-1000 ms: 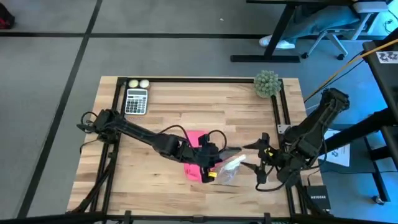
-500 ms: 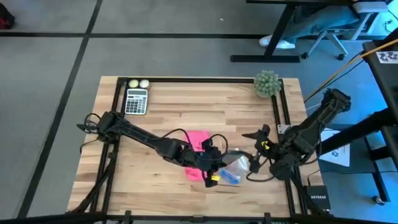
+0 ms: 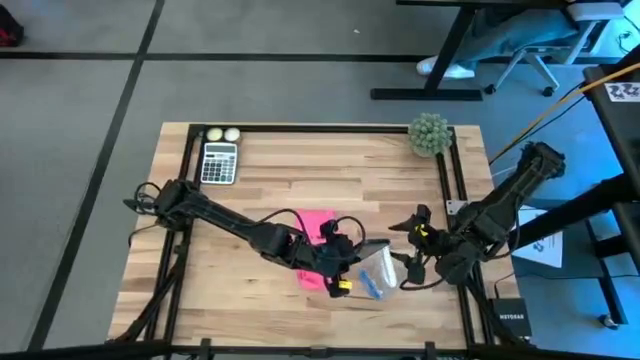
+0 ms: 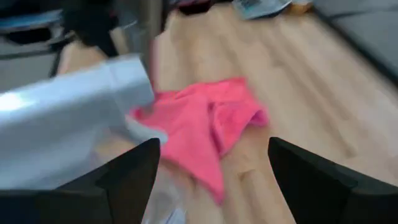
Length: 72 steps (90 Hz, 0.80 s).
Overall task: Apply microfiber cloth
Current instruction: Spray the black cellphone with the spray bottle
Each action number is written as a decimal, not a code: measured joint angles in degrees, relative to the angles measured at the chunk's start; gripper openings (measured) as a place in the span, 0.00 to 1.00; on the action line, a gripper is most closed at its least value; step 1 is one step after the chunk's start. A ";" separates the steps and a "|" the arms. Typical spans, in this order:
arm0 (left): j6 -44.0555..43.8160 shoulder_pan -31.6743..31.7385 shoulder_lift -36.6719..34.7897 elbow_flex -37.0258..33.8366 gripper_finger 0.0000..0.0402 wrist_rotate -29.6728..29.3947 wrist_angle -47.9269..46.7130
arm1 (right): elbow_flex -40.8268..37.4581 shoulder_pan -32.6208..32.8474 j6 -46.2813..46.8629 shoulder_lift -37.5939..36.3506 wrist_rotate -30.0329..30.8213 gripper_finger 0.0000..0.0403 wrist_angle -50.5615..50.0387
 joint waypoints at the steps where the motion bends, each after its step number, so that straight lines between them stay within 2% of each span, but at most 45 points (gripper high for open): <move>1: -0.01 0.00 0.00 0.00 0.05 0.00 0.00 | 0.00 0.00 0.04 -0.12 -0.59 0.72 -0.27; 16: -0.01 -0.33 -0.09 0.00 0.05 -0.03 0.03 | 0.00 0.02 0.22 -1.68 -9.54 0.72 -2.07; 38: 0.47 -0.66 -0.59 0.00 0.05 -0.03 -0.37 | -0.02 0.24 4.55 -1.69 -27.08 0.72 -2.82; 45: 0.93 -0.86 -1.33 0.00 0.05 -0.68 -0.77 | -0.02 2.29 7.92 -1.73 -29.32 0.72 -2.75; 51: 1.39 -1.05 -2.03 0.00 0.05 -2.36 -1.41 | -0.02 5.21 9.55 -1.73 -28.75 0.72 -2.75; 56: 1.68 -1.07 -2.51 0.04 0.05 -2.99 -1.89 | -0.05 7.87 10.61 -1.72 -25.53 0.72 -2.77; 72: 1.47 -1.03 -2.73 0.04 0.05 -3.15 -5.53 | -0.51 17.46 15.52 -1.55 -6.46 0.72 -3.30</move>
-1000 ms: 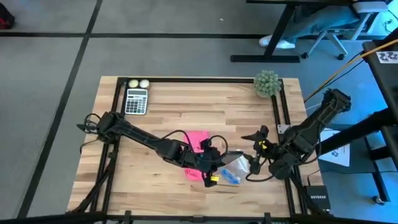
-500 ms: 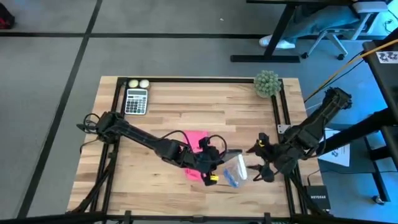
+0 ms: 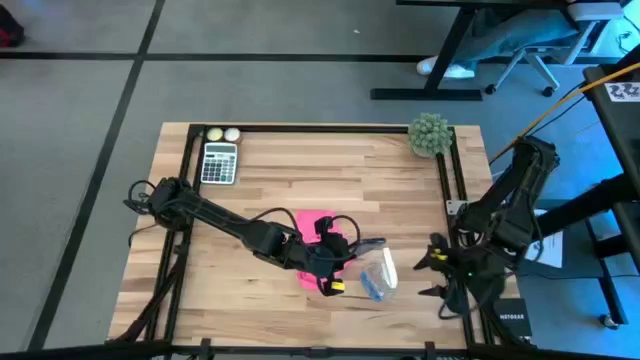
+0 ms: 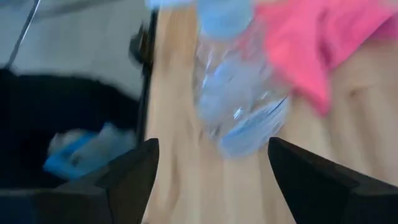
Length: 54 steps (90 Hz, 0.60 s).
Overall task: Apply microfiber cloth
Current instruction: Spray the black cellphone with the spray bottle
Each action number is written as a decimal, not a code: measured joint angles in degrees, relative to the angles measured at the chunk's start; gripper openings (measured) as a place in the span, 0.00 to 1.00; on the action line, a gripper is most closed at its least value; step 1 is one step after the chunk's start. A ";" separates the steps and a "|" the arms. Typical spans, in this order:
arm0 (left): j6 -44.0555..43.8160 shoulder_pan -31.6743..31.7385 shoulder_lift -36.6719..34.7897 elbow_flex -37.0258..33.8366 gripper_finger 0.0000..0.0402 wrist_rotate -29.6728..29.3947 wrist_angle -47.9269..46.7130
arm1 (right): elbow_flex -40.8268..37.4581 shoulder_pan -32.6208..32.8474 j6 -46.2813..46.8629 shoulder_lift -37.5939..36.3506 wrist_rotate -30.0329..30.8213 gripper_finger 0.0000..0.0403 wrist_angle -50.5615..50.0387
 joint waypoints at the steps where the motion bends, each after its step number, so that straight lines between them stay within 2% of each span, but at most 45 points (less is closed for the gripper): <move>1: -0.25 0.00 0.00 0.00 0.05 0.00 -0.46 | -0.16 0.58 0.37 0.01 1.15 0.72 0.00; 10: -3.74 -0.21 0.00 0.00 0.05 -0.02 -5.40 | -2.56 5.06 5.35 0.10 8.67 0.72 -0.04; 17: -6.45 -1.20 0.00 0.00 0.05 -0.08 -9.46 | -4.99 7.15 10.59 0.28 11.28 0.72 0.00; 36: -19.79 -5.55 -0.17 -4.04 0.05 1.18 -17.53 | -11.02 7.32 19.07 1.59 8.55 0.72 2.95; 47: -30.38 -8.06 -0.24 -8.12 0.05 5.77 -23.13 | -12.23 7.30 19.12 2.57 8.02 0.72 3.27; 54: -35.27 -9.53 -0.26 -11.17 0.05 11.29 -23.32 | -12.32 7.35 19.12 3.08 7.93 0.72 2.64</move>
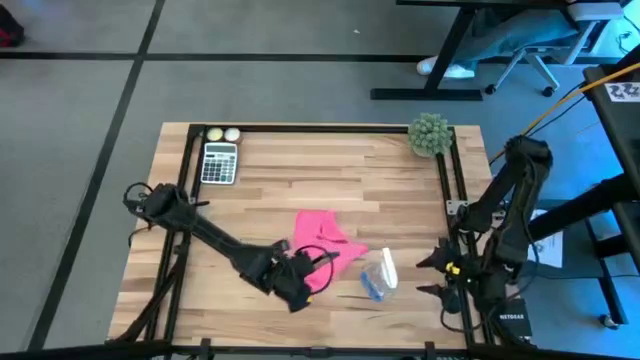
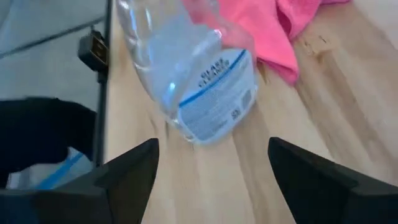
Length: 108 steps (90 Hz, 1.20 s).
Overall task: Apply microfiber cloth
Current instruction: Spray the black cellphone with the spray bottle
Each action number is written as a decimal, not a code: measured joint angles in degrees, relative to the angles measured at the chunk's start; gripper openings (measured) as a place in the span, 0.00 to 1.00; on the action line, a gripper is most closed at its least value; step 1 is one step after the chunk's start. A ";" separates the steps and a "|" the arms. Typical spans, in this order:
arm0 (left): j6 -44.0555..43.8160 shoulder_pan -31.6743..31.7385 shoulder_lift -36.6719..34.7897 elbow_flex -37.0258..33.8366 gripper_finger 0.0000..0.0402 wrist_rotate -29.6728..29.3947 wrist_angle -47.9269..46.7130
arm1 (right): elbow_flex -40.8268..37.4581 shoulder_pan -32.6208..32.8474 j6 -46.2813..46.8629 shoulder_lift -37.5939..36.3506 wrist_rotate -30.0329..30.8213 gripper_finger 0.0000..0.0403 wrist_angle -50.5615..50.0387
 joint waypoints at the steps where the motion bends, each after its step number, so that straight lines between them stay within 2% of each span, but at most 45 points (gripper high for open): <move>1: -0.36 -0.26 0.00 -0.40 0.05 0.91 0.00 | 0.00 -0.01 -0.01 0.03 -0.03 0.72 0.07; 19: -4.35 -2.89 -0.02 -5.74 0.05 19.28 -1.17 | 0.02 -0.02 0.01 0.37 0.93 0.72 0.32; 32: -3.86 -2.68 -0.02 -11.12 0.05 27.20 0.33 | 0.02 -0.09 3.50 0.41 2.37 0.72 0.39; 43: -1.06 -2.98 -0.07 -15.01 0.05 31.28 3.15 | 0.02 -0.13 6.25 0.63 2.16 0.72 0.13; 65: 3.29 -2.88 -0.20 -15.93 0.09 32.80 3.52 | 0.02 -0.13 6.65 0.68 1.61 0.72 1.11; 83: 3.82 -2.88 -0.07 -16.09 0.20 31.88 2.62 | 0.04 -0.92 7.66 0.68 -0.16 0.72 1.38; 108: 10.87 -2.61 -0.07 -16.20 0.35 31.81 2.33 | 0.04 -2.26 9.15 0.67 -0.24 0.72 1.46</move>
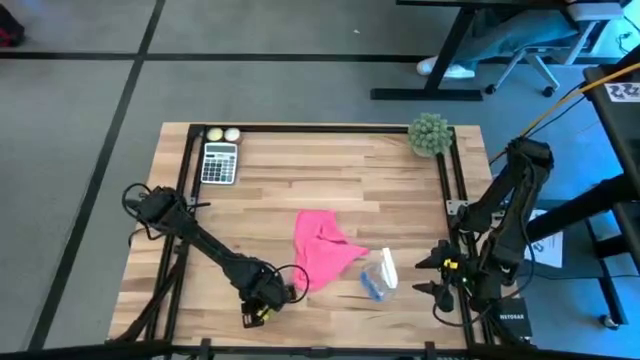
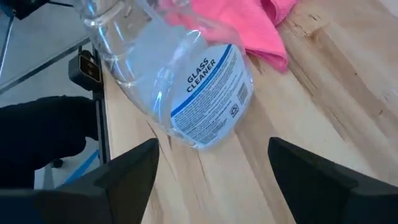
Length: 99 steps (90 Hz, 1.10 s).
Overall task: Apply microfiber cloth
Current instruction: Spray the black cellphone with the spray bottle, then wipe the black cellphone with the pink microfiber cloth
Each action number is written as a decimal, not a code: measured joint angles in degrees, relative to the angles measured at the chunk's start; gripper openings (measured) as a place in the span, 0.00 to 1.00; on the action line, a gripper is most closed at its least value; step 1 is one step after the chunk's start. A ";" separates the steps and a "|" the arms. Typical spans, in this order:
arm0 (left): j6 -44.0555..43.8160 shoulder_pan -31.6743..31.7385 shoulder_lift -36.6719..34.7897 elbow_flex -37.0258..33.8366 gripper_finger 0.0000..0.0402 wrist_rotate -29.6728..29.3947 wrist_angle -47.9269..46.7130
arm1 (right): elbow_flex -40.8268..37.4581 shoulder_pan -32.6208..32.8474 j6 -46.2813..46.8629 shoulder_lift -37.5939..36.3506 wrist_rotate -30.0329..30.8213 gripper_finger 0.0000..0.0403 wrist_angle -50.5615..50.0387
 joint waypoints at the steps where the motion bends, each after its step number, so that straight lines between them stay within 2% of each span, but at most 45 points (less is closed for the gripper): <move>1: 0.27 0.05 0.00 0.00 0.35 0.01 -0.03 | 0.00 -0.12 0.03 -0.01 0.13 0.72 0.00; 26: 6.62 1.77 -0.54 0.03 0.41 -0.67 -3.70 | 1.64 -3.65 -0.16 -0.04 1.09 0.72 -1.61; 45: 10.93 2.56 -4.38 0.04 0.41 -6.58 -4.40 | 7.70 -5.83 -0.32 -0.10 4.28 0.72 -11.15; 65: 13.65 2.94 -7.29 0.09 0.41 -10.18 -7.03 | 16.51 -8.03 -3.73 -0.10 10.96 0.72 -21.12; 84: 12.26 2.46 -10.86 0.09 0.41 -20.26 -13.08 | 28.11 -13.01 -18.07 -0.10 17.53 0.72 -24.03; 99: 7.33 -1.02 -15.49 -0.58 0.41 -28.85 -13.08 | 35.28 -20.59 -36.95 -0.10 16.88 0.72 -16.15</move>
